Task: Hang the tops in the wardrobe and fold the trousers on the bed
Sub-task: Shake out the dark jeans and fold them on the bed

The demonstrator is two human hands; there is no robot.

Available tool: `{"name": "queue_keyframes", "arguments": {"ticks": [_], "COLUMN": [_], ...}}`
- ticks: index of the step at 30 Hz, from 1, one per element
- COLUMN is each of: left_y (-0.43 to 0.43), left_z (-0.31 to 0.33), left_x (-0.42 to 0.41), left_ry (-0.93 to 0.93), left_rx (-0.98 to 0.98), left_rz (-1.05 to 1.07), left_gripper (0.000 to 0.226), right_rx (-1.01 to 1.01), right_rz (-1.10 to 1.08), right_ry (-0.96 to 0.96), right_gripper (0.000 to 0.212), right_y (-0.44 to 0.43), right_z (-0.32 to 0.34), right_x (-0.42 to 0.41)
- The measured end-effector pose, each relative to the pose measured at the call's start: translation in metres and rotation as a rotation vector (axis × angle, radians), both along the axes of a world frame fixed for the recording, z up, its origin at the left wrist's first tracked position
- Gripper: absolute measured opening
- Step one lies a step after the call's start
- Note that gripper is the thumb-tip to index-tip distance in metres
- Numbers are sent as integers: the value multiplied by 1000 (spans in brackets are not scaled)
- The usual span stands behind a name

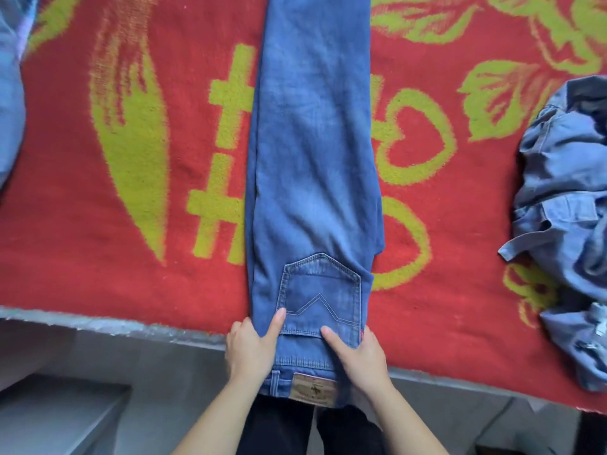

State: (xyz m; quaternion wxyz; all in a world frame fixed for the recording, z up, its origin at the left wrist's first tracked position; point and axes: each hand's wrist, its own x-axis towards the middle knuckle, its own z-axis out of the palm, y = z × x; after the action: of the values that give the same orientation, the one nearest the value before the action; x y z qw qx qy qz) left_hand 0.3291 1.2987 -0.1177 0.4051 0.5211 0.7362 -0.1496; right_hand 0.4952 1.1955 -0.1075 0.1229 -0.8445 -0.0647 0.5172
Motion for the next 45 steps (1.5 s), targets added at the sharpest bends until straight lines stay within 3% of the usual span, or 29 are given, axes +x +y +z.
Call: {"name": "queue_keyframes", "arguments": {"ticks": [7,12,19,25,28,32,34,37,39,40,42,43,45], "left_y": [-13,-40,-132,-217,-231,-216,-188,-130,-92,-74,-42,-30,-14], "left_z": [13,59,146,179,180,178,178,183,181,176,159,148,119], "left_x": [-7,-21,-32,-49,-53,-51,-45,-23,-7,-1,12,17,24], "left_ry": [-68,-330,-320,-499,-533,-520,-541,-746,-969,-1033,-984,-900,-676], "left_rx": [-85,-23,188,-102,-209,-212,-213,-247,-205,-171,-102,-59,53], "left_rz": [-19,163,219,520,550,627,697,829,955,988,886,765,391], "left_gripper": [78,30,31,20,24,20,12,11,23,33,53,56,60], "right_rx": [88,220,267,168,91,74,110,188,256,300,414,431,392], "right_rz": [70,-49,-104,-120,-75,-90,-156,-277,-419,-507,-574,-484,-55], "right_ry": [95,144,141,202,218,304,375,483,528,511,358,207,-105], "right_gripper": [91,65,77,80,89,64,62,56,48,48,53,58,66], "right_y": [-20,-34,-117,-203,-218,-195,-167,-110,-69,-47,-9,3,15], "right_z": [-16,27,103,129,130,145,144,144,148,148,135,124,100], "right_x": [12,5,-17,-23,-19,-6,6,26,41,49,61,63,65]}}
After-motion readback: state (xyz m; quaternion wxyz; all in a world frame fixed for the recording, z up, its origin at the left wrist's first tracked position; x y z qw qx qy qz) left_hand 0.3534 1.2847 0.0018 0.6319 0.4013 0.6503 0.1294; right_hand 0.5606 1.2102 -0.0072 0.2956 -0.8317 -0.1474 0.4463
